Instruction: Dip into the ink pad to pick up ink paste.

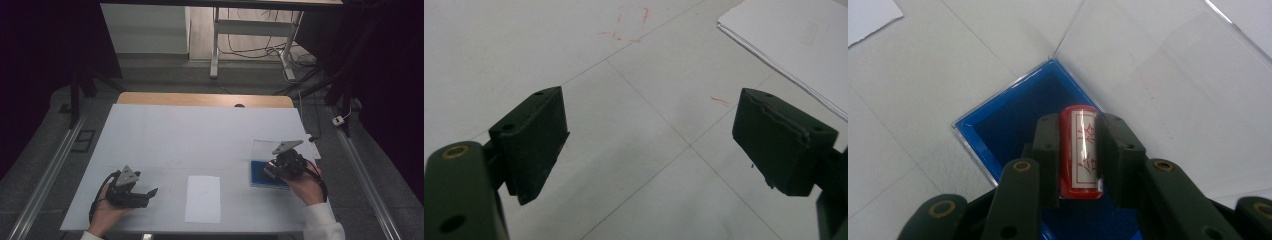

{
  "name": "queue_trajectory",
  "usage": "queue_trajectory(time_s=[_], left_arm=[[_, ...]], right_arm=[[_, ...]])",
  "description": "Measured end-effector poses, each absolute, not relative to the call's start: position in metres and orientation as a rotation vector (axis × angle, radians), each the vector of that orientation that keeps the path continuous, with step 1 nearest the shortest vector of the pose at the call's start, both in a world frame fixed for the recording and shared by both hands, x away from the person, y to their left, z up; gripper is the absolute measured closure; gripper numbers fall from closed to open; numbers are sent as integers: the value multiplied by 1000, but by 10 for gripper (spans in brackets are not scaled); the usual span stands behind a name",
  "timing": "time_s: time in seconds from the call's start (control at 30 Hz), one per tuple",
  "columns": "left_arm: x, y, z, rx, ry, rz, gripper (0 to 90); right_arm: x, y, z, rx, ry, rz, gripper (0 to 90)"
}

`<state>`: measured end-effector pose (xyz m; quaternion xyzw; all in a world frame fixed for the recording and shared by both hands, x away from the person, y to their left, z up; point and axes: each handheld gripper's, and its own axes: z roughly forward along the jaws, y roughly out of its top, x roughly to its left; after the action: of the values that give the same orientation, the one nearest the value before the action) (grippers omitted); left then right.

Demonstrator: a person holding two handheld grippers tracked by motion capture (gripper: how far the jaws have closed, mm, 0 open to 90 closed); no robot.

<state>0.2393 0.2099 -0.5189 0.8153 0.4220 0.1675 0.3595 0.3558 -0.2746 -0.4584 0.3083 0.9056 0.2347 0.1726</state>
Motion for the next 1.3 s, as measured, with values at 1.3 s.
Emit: queue_trajectory(time_s=[1.3], left_arm=[[239, 210, -520, 2113, 1096, 424, 148]], right_arm=[[360, -271, -466, 917, 2589, 616, 706]])
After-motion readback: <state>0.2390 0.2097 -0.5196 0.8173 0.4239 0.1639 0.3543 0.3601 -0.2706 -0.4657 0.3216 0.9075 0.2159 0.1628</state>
